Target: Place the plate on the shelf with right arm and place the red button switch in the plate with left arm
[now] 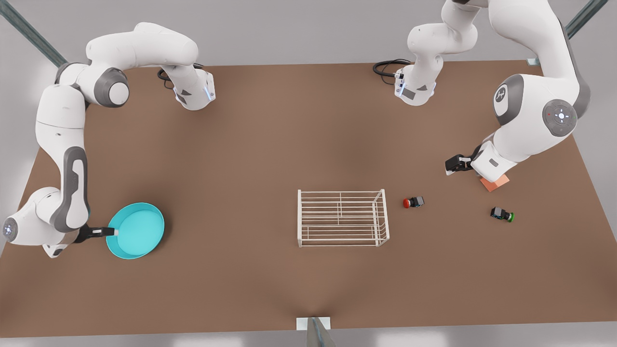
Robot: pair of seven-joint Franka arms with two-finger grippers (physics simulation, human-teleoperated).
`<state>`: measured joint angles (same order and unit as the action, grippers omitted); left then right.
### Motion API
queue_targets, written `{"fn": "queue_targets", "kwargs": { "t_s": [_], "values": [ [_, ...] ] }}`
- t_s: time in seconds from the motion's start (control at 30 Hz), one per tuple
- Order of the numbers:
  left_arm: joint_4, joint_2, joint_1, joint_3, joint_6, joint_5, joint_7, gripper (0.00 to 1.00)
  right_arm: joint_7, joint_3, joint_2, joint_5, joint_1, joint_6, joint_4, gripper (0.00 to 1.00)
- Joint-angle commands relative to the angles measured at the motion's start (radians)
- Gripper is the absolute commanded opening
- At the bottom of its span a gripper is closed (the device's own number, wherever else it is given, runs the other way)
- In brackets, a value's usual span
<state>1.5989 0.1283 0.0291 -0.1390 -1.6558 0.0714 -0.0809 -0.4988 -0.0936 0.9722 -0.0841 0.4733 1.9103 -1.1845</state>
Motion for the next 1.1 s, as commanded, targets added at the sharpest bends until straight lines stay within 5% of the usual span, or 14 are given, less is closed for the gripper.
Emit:
{"fn": "queue_targets", "kwargs": {
  "t_s": [0.0, 0.27, 0.57, 0.8, 0.9, 1.07],
  "values": [
    [0.0, -0.001, 0.0, -0.001, 0.001, -0.001, -0.008, 1.0, -0.152, 0.0, -0.001, 0.003, -0.001, 0.006, 0.0, 0.8],
    [0.0, -0.001, 0.0, -0.001, 0.001, -0.001, -0.008, 1.0, -0.15, 0.0, -0.001, 0.001, -0.024, 0.003, -0.006, 0.49],
    [0.018, 0.017, -0.011, -0.008, 0.035, -0.021, -0.031, 1.0, -0.159, 0.005, 0.003, 0.007, -0.016, 0.004, 0.0, 0.41],
    [0.035, 0.027, -0.029, -0.017, 0.091, -0.039, -0.885, 1.0, -0.153, 0.006, 0.005, -0.002, -0.013, -0.011, 0.0, 0.29],
    [0.096, 0.04, 0.009, -0.007, -0.09, -0.033, -1.303, 1.0, -0.149, 0.003, -0.016, -0.003, -0.015, -0.063, 0.002, 0.18],
    [0.17, 0.129, 0.08, -0.007, -0.281, -0.028, -1.533, 1.0, -0.147, -0.002, -0.059, -0.04, -0.015, -0.132, 0.002, 0.15]
  ]
}}
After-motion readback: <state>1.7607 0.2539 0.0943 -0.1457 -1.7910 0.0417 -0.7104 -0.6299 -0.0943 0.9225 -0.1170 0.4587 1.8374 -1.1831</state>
